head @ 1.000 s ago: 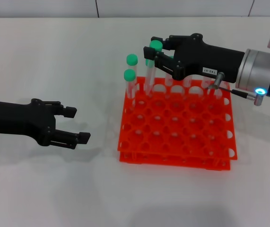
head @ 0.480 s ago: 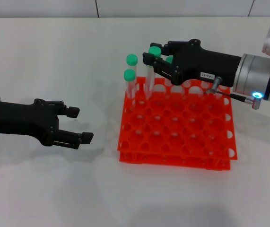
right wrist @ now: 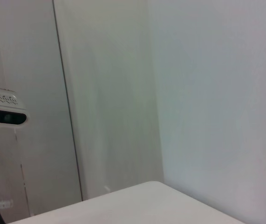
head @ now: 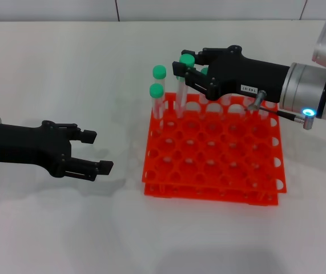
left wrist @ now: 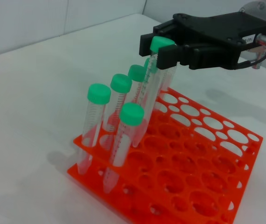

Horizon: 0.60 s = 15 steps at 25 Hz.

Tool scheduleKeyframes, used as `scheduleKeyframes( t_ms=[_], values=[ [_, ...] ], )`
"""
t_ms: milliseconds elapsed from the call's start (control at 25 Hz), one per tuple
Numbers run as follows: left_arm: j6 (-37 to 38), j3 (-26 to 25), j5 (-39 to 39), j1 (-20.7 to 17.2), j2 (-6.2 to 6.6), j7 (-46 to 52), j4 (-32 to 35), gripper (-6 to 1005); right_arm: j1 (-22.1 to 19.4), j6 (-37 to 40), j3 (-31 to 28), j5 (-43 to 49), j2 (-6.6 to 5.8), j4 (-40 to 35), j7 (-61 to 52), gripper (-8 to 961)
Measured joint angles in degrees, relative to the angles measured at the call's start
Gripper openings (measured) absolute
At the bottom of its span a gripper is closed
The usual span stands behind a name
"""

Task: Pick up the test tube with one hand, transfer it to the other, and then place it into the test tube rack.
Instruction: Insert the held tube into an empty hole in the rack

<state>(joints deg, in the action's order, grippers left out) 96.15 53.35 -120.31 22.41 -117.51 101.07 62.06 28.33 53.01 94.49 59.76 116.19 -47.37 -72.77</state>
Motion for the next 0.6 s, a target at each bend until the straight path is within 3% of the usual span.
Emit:
scheduleKeyframes(
  t_ms=[600],
  values=[
    [-0.1,0.0,0.0,0.0,-0.13,-0.1,-0.1,891,0.1,-0.7,1.6,-0.2,0.00,1.2,0.5,265]
  ],
)
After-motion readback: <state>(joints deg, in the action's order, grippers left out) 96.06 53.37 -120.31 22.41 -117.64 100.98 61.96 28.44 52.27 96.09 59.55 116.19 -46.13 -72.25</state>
